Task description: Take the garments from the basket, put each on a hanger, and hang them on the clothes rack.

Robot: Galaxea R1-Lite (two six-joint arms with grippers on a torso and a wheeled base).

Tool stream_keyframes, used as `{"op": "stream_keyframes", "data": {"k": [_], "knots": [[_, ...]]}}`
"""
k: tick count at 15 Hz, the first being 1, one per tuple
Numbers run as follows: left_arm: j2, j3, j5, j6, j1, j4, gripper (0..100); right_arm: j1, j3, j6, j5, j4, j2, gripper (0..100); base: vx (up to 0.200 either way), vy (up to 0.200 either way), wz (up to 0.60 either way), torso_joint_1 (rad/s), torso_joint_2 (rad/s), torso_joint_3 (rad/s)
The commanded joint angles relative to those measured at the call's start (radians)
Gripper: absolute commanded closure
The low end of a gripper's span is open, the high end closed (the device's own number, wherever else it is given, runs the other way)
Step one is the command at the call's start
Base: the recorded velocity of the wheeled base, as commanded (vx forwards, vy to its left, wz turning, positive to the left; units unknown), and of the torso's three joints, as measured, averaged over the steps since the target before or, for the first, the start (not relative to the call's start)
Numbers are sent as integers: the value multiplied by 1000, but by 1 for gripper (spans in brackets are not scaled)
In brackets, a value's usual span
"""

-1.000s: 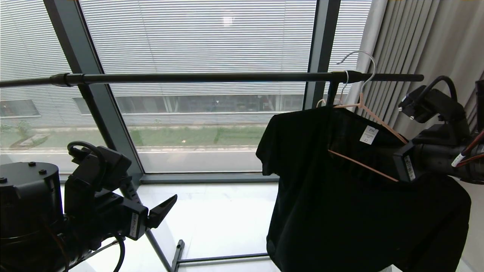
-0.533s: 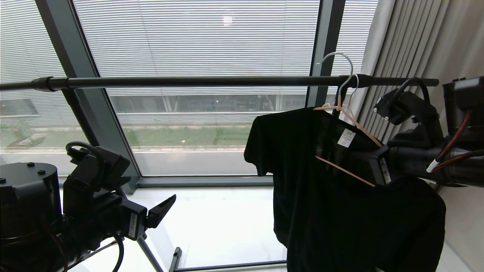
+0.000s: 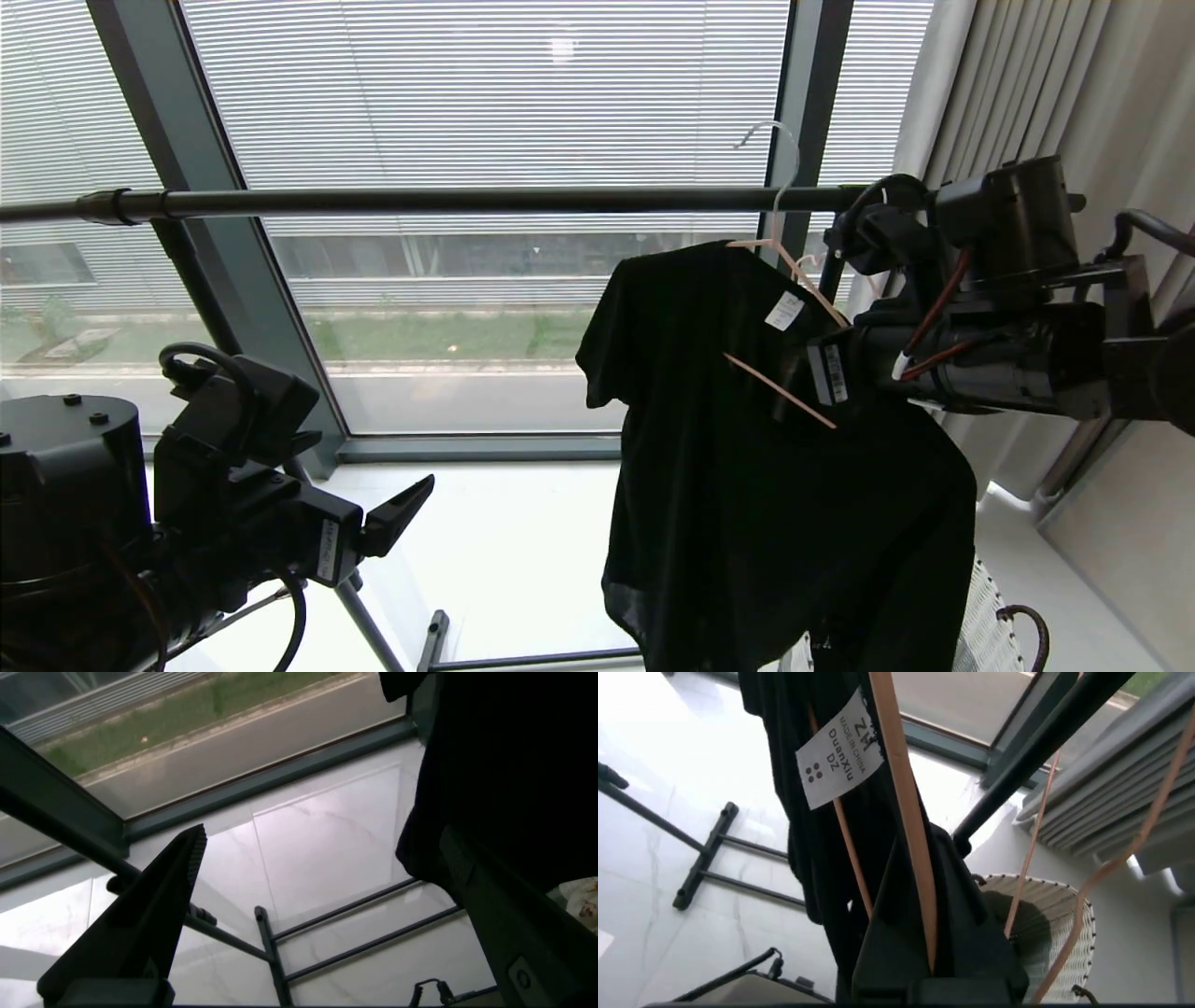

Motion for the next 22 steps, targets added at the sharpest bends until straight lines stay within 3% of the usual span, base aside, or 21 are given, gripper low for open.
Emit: {"op": "stream_keyframes", "data": {"k": [1, 3, 9, 21, 22], "knots": [[-1, 0, 0, 1, 0, -1, 0, -59, -81, 1, -4, 43, 77, 100, 0, 0, 0, 0, 0, 0], [-1, 0, 0, 1, 0, -1, 0, -107, -136, 1, -5, 67, 117, 100, 0, 0, 0, 0, 0, 0], [-1, 0, 0, 8, -3, -1, 0, -122, -205, 1, -5, 92, 206, 100, 0, 0, 0, 0, 0, 0], [-3, 2, 0, 8, -3, -1, 0, -122, -220, 1, -5, 93, 227, 100, 0, 0, 0, 0, 0, 0], [-3, 2, -1, 8, -3, -1, 0, -122, -220, 1, -5, 98, 226, 0, 0, 0, 0, 0, 0, 0]]}}
